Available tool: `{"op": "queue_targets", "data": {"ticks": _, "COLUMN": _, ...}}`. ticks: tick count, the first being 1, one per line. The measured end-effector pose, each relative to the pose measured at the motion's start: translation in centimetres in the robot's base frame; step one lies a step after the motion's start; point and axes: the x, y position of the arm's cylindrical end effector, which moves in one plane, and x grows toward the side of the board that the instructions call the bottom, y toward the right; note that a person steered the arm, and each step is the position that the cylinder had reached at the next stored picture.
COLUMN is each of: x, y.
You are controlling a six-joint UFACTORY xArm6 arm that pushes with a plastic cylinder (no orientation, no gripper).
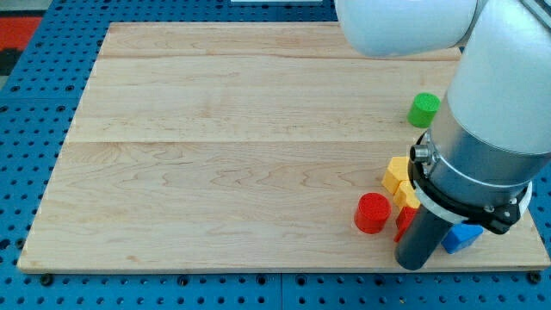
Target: Move the red star slightly to the right
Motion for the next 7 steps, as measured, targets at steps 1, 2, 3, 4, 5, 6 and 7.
{"op": "queue_targets", "data": {"ticks": 1, "x": 0.5, "y": 2.6}}
{"op": "queue_targets", "data": {"ticks": 2, "x": 0.4, "y": 3.2}}
{"op": "queue_targets", "data": {"ticks": 3, "x": 0.4, "y": 3.4}}
{"op": "queue_targets", "data": {"ticks": 4, "x": 0.4, "y": 4.3}}
{"op": "queue_targets", "data": {"ticks": 5, "x": 0.5, "y": 5.3}}
{"op": "queue_targets", "data": {"ticks": 6, "x": 0.4, "y": 6.9}}
{"op": "queue_targets", "data": {"ticks": 7, "x": 0.4, "y": 10.6}}
